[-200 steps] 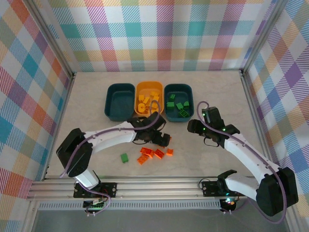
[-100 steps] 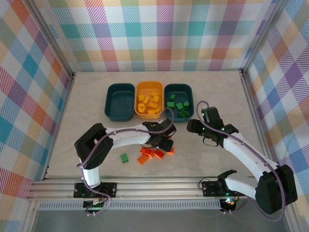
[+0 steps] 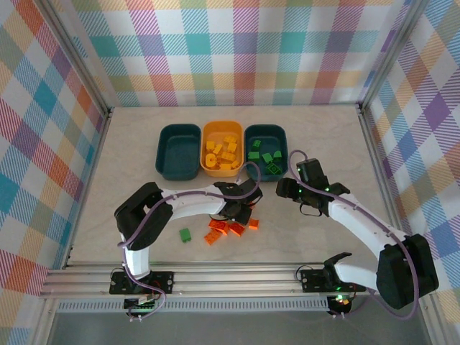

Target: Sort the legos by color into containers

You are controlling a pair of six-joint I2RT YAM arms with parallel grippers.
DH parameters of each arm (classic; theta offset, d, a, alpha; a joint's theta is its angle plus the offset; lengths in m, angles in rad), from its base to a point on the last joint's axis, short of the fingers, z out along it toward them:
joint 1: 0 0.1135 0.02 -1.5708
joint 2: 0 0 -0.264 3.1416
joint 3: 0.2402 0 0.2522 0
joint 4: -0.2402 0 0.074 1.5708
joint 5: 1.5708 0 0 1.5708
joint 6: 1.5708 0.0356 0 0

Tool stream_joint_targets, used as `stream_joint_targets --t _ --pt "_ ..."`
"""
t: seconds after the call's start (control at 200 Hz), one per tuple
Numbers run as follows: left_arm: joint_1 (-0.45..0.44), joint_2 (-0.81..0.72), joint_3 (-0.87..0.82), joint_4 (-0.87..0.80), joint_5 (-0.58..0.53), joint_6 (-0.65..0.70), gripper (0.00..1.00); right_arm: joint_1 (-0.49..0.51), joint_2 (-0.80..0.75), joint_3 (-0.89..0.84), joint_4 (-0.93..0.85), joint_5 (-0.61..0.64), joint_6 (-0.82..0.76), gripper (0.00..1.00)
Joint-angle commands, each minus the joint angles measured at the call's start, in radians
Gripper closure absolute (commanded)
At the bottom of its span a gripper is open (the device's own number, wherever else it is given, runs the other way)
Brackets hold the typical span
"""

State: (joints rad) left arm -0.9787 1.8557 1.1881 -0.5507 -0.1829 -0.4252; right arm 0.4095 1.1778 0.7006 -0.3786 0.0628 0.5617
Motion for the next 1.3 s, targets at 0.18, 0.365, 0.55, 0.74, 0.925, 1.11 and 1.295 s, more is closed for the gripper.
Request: stream_joint_targets --t 0.18,0.365,0.55,0.74,0.925,1.11,1.295 --pt "0.024 -0.178 0.031 -0.095 -0.090 0.032 0.50 0.006 0.005 -0.006 0.043 -0.038 0.014 0.31" --pt "0.218 -0.248 0.029 -0.080 -0.095 -0.001 0.50 0.060 0.053 0.017 0.067 -0.051 0.027 0.31" --pt "0.498 -0.219 0.063 -0.018 -0.019 -0.107 0.49 0.128 0.128 0.087 0.065 -0.056 0.022 0.31" --pt "0.653 -0.086 0.216 -0.058 0.032 -0.127 0.42 0.181 0.215 0.145 0.063 -0.096 0.018 0.30" --pt "0.717 0.021 0.341 -0.118 0.054 -0.126 0.19 0.249 0.292 0.188 0.057 -0.102 0.023 0.28" --pt "0.718 -0.118 0.279 -0.077 0.055 -0.135 0.02 0.313 0.357 0.212 0.045 -0.074 0.051 0.27" --pt "0.703 -0.380 0.011 0.008 0.102 -0.193 0.01 0.364 0.426 0.243 0.008 -0.044 0.108 0.25"
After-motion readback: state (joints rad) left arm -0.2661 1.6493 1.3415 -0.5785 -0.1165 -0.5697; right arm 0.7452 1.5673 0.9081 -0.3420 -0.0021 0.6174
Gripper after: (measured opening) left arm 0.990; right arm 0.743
